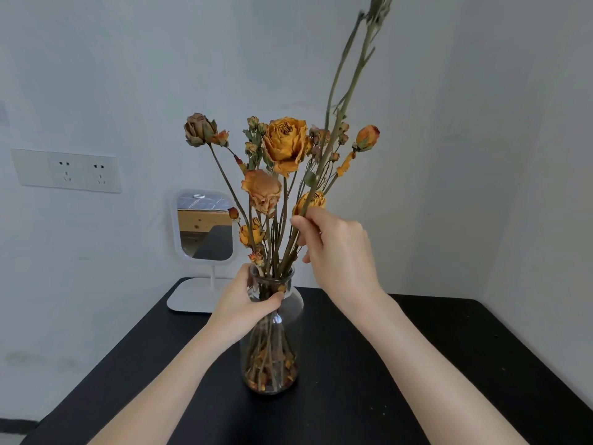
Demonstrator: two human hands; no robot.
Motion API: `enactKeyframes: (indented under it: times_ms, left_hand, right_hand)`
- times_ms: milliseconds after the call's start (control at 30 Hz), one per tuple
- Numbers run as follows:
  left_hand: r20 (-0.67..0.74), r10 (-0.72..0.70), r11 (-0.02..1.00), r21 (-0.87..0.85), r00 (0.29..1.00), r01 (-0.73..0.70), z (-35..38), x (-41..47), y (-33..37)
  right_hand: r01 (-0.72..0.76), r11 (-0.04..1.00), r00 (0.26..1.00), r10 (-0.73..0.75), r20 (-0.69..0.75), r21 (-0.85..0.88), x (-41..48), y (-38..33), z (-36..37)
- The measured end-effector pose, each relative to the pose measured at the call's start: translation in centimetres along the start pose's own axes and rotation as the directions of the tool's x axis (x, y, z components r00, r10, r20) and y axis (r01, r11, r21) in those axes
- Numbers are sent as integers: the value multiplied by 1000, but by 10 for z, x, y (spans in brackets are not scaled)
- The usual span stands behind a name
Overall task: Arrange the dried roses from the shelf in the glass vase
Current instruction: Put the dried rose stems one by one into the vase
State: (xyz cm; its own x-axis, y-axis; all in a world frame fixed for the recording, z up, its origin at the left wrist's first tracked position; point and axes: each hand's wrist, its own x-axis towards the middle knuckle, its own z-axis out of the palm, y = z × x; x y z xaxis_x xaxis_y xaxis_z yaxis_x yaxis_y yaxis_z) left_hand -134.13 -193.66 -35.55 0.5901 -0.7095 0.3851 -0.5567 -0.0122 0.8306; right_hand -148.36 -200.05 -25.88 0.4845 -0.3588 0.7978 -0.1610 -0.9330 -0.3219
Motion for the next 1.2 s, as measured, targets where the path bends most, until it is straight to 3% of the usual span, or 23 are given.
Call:
enactKeyframes:
  times_ms: [133, 867, 967, 1200]
  left_hand:
    - [1, 7, 1000, -3, 1000, -7, 0, -1, -1]
    - [5, 20, 997, -74, 1000, -19, 2, -1, -3]
    - [-2, 13, 997, -81, 1000, -13, 3, -1, -4]
    - [7, 31, 996, -84, 999, -31, 2, -1, -8]
  right_hand:
    - [-58, 998, 994, 60, 91, -26, -4, 3, 11]
    - [-135, 990, 973, 139, 187, -31, -7, 14, 32]
    - [-146, 987, 950, 158, 271, -66, -16, 18, 40]
    - [-220, 970, 957, 193, 217, 106, -13, 20, 39]
